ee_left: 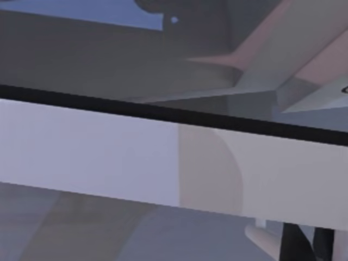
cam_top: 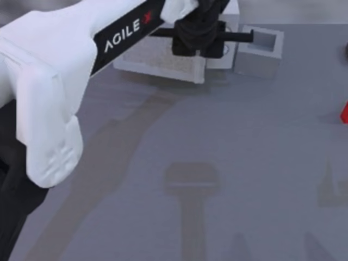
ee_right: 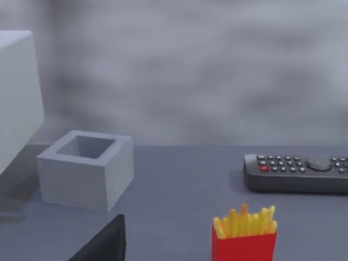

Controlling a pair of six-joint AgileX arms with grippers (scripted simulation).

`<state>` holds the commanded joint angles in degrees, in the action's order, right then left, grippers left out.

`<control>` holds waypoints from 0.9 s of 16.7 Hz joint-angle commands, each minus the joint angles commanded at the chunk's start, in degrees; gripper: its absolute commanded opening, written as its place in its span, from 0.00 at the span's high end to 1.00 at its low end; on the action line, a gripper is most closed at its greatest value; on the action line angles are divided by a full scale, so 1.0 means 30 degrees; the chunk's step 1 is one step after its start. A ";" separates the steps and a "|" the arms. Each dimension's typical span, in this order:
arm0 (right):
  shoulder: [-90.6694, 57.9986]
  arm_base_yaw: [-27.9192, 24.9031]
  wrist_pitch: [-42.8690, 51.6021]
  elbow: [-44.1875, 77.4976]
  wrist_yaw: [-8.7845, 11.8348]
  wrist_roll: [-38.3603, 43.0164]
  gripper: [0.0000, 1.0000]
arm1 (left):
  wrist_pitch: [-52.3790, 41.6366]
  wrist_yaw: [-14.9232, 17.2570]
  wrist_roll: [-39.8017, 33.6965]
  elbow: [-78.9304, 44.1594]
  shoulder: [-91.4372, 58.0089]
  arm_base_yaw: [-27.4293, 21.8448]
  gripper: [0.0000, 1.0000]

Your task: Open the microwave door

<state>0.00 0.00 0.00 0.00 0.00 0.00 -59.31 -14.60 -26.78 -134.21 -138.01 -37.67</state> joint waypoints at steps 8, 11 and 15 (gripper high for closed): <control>0.0000 0.0000 0.0000 0.0000 0.0000 0.0000 0.00 | 0.0000 0.0000 0.0000 0.0000 0.0000 0.0000 1.00; 0.0000 0.0000 0.0000 0.0000 0.0000 0.0000 0.00 | 0.0000 0.0000 0.0000 0.0000 0.0000 0.0000 1.00; 0.0000 0.0000 0.0000 0.0000 0.0000 0.0000 0.00 | 0.0545 0.0182 0.0328 0.0830 0.0500 -0.0062 1.00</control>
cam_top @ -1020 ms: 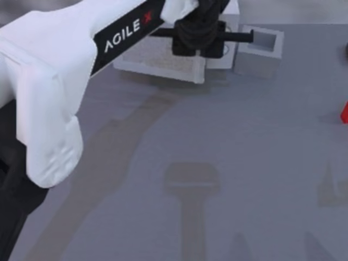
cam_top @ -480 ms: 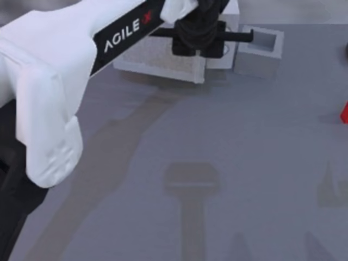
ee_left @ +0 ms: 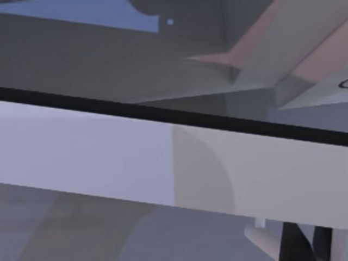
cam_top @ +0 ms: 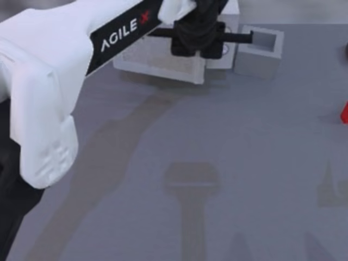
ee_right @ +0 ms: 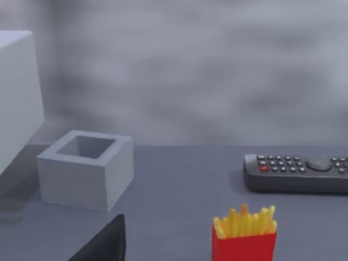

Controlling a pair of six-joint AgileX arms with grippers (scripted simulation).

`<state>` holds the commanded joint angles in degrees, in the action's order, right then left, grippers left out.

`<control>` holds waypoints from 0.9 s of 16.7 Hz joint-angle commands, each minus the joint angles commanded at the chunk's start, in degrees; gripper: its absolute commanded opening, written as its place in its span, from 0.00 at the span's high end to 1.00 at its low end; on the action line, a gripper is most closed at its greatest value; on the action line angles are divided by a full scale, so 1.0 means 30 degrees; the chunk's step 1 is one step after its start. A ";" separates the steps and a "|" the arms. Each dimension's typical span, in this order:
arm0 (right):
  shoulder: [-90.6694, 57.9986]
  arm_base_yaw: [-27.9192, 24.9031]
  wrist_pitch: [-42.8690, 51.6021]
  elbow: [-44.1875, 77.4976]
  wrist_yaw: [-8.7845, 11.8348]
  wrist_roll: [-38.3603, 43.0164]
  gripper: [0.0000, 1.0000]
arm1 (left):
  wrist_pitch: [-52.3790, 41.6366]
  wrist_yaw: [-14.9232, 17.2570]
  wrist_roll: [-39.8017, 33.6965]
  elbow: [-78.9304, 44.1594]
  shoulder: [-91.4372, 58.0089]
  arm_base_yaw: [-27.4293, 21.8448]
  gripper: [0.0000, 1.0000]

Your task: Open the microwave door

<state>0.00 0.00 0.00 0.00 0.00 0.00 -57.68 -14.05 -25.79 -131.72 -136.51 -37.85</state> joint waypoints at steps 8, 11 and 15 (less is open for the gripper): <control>0.0000 0.0000 0.0000 0.0000 0.0000 0.0000 0.00 | 0.1876 0.0780 0.1634 0.3752 0.2115 0.0263 1.00; 0.0000 0.0000 0.0000 0.0000 0.0000 0.0000 0.00 | 0.1876 0.0780 0.1634 0.3752 0.2115 0.0263 1.00; 0.0000 0.0000 0.0000 0.0000 0.0000 0.0000 0.00 | 0.1876 0.0780 0.1634 0.3752 0.2115 0.0263 1.00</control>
